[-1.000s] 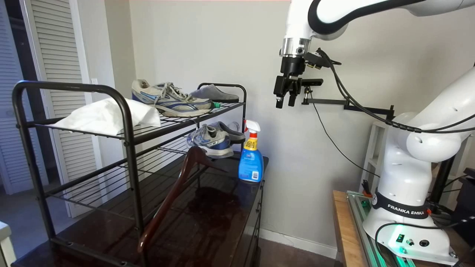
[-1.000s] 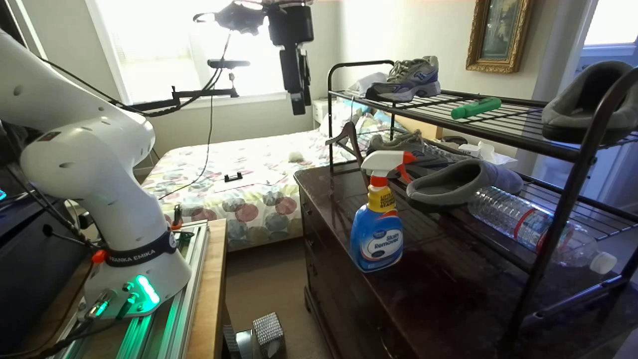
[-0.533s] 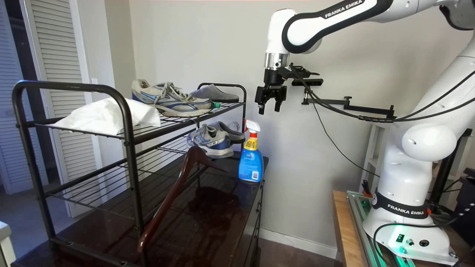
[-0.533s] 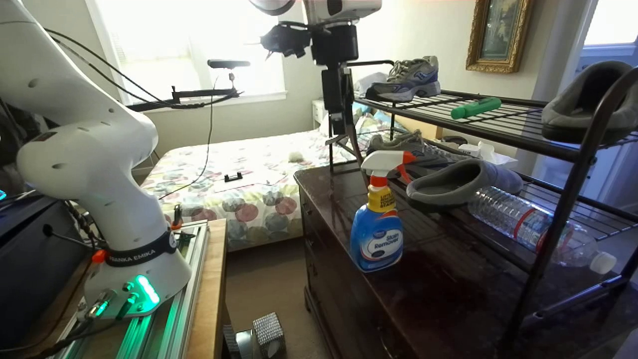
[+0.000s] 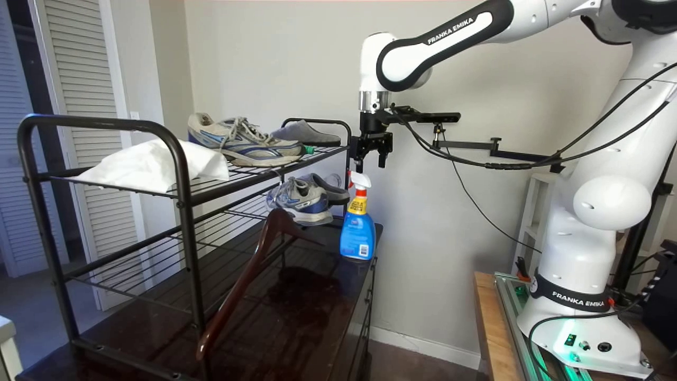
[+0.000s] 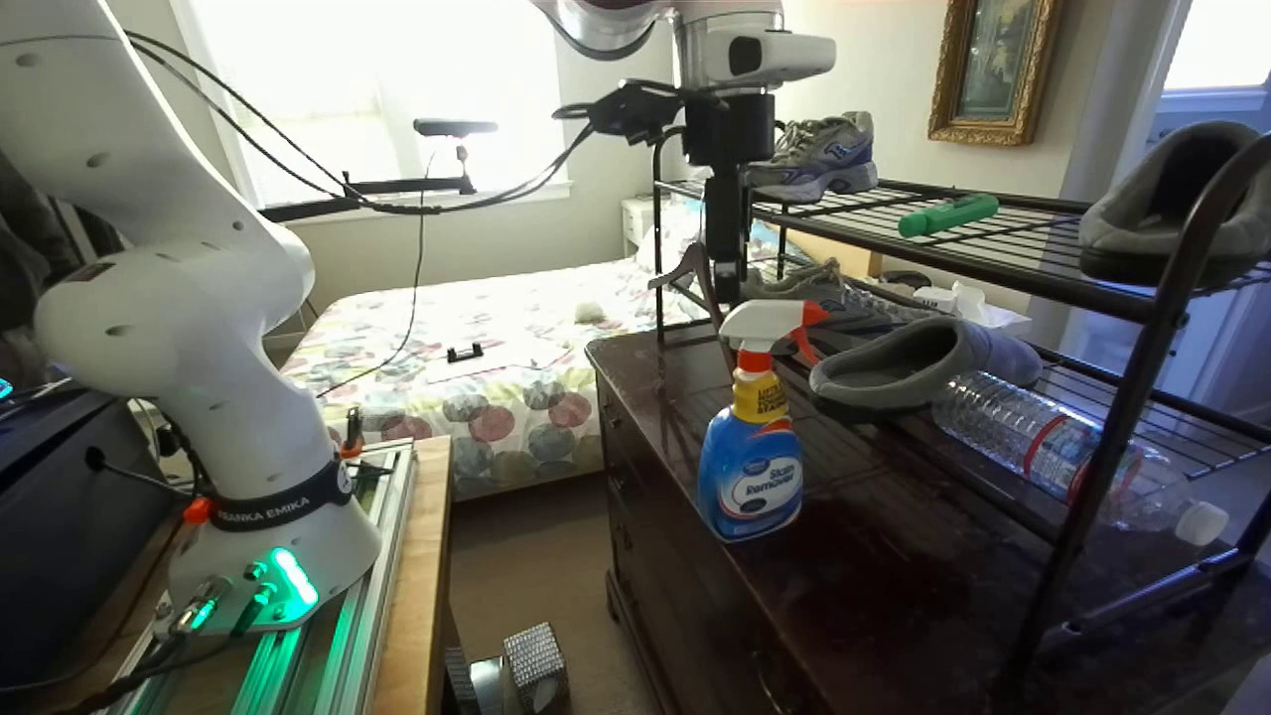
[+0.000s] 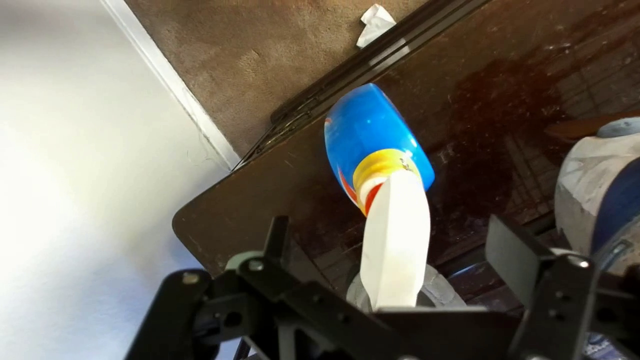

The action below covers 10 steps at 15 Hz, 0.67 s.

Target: Move the blue bottle to the left

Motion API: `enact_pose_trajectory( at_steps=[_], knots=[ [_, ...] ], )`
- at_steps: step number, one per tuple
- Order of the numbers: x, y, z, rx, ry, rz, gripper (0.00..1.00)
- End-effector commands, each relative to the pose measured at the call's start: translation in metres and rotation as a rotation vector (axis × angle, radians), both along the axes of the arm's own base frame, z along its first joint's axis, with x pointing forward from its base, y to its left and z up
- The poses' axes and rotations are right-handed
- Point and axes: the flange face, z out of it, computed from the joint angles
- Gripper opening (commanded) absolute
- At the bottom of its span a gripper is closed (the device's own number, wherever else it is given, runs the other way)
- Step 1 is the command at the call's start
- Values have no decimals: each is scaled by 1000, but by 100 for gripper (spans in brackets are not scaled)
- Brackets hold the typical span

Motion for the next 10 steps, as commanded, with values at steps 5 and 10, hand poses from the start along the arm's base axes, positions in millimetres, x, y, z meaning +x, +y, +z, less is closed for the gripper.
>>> enact_pose_trajectory(
  at_steps=[5, 10],
  knots=[
    [23, -16, -20, 134, 28, 97, 100],
    [27, -14, -27, 119, 34, 44, 100]
  ],
)
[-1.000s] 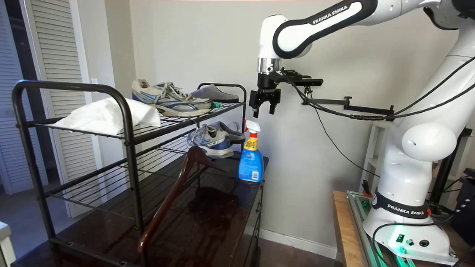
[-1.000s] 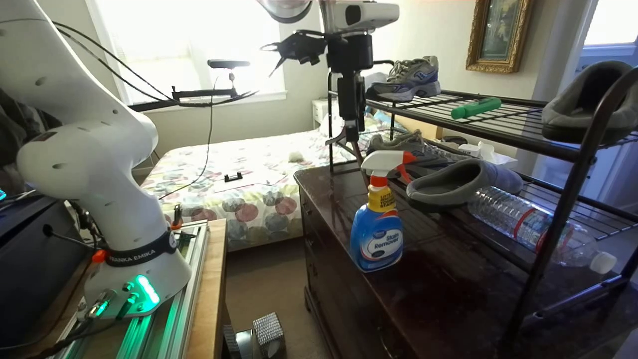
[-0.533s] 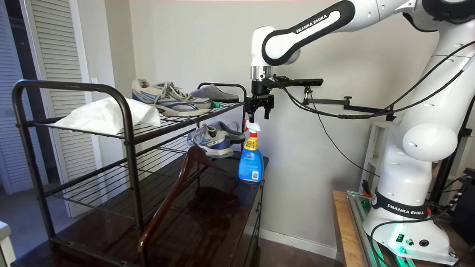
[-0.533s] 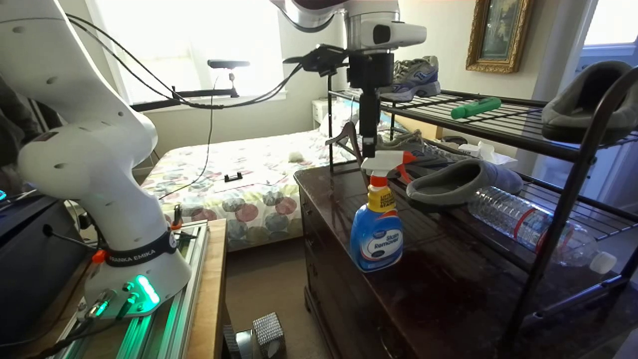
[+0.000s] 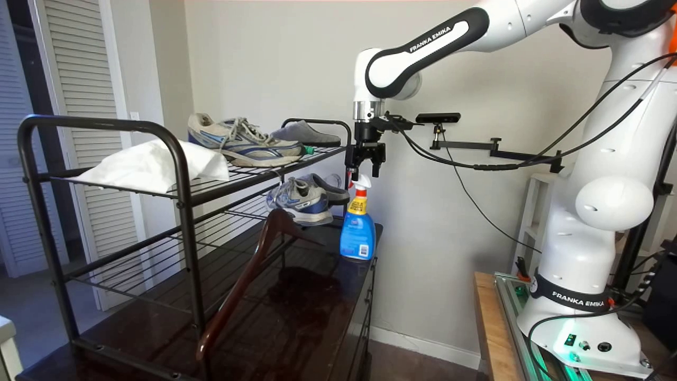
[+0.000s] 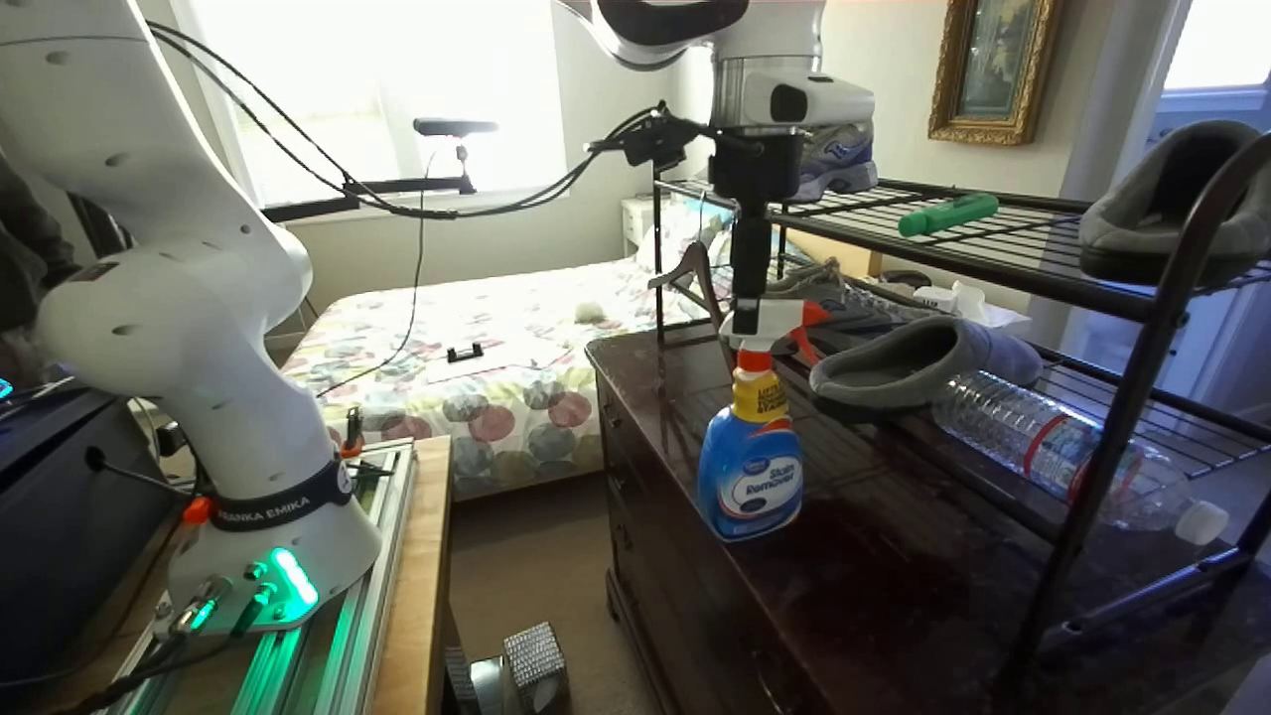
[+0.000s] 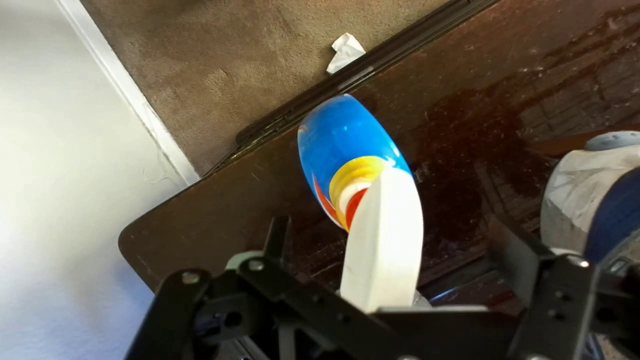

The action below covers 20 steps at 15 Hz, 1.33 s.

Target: Move the blue bottle to the left

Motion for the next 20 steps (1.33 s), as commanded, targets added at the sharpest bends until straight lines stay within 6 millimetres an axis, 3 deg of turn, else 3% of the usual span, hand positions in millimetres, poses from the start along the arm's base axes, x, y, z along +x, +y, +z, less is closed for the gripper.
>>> enact_pose_trajectory(
  at_steps=[1, 8, 16, 20],
  knots=[
    [9, 3, -2, 8, 1, -17, 100],
    [7, 9, -11, 5, 15, -6, 100],
    [8, 0, -32, 25, 49, -21, 100],
    [12, 0, -29, 4, 29, -24, 100]
  ],
)
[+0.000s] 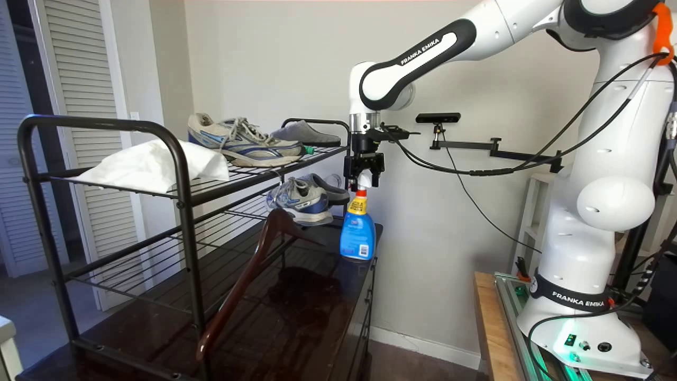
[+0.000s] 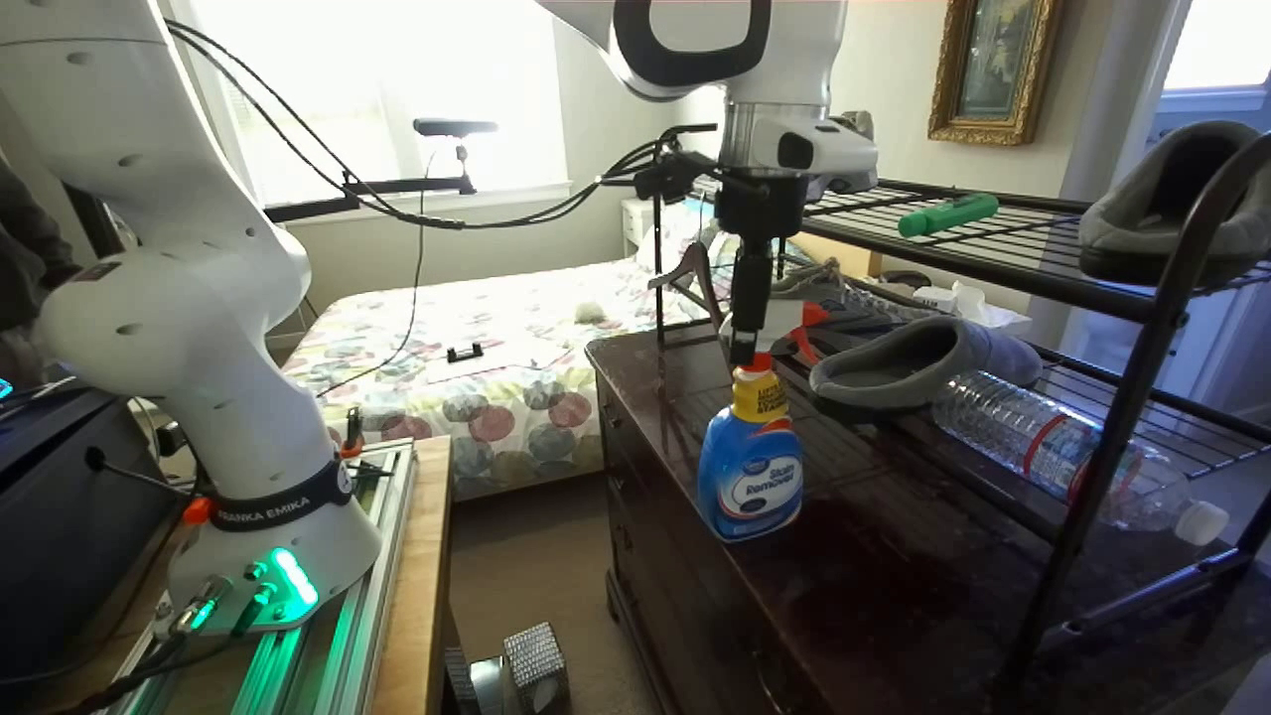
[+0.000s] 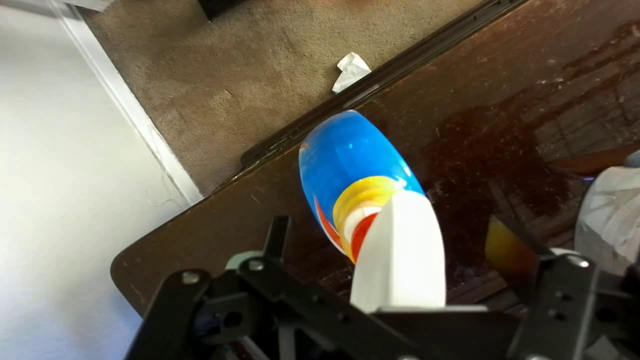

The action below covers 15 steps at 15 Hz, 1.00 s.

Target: Move the blue bottle to the left

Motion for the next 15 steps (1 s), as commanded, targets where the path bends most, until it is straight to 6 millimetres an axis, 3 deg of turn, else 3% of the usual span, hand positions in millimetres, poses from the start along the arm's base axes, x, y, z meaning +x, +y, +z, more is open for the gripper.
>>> enact_pose_trajectory(
  at_steps=[1, 7, 8, 10, 15],
  knots=[
    [5, 2, 3, -9, -31, -7, 100],
    [9, 1, 4, -19, -50, -9, 100],
    [9, 1, 4, -20, -49, -11, 76],
    [9, 0, 4, -23, -50, -14, 68],
    [7, -1, 3, -23, -46, -32, 30]
  ],
)
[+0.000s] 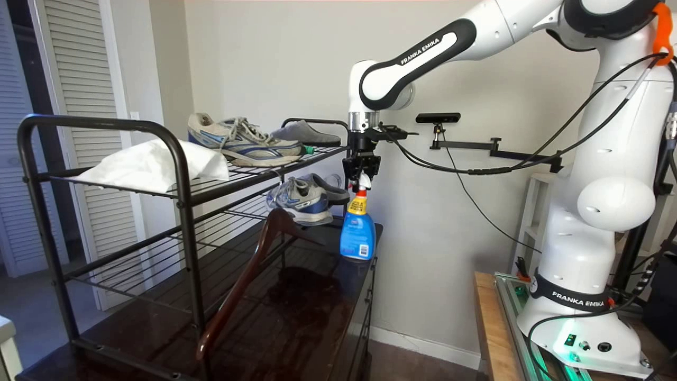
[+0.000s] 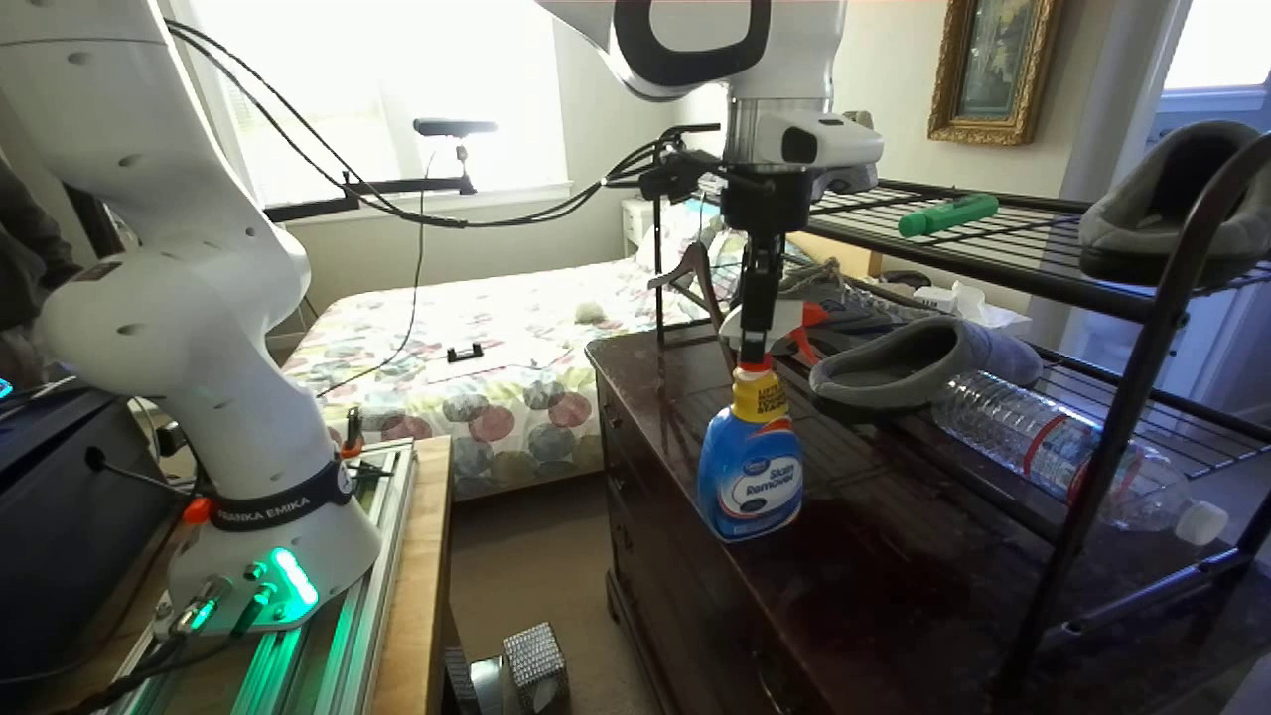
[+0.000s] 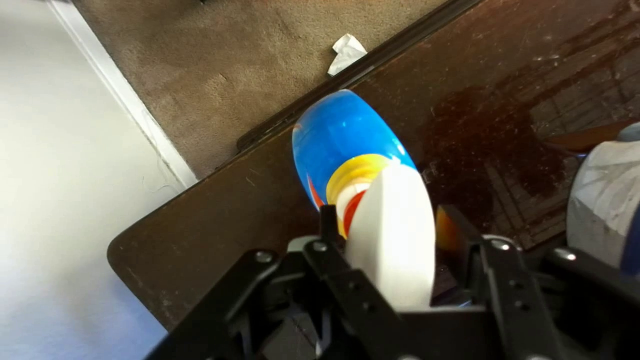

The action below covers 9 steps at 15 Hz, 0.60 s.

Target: Move the blue bottle to the left

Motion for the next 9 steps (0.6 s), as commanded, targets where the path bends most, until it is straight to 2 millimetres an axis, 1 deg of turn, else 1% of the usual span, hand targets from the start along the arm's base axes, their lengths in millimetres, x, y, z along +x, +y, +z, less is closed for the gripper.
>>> enact_pose_trajectory(
  at_steps=[1, 3, 6, 7, 9],
  knots=[
    [2, -1, 0, -13, -7, -25, 24],
    [2, -1, -2, -14, -6, -29, 13],
    [1, 0, 0, -22, 0, -31, 13],
    [-1, 2, 4, -27, -3, -32, 13],
    [-10, 10, 19, -29, -8, -23, 13]
  ],
)
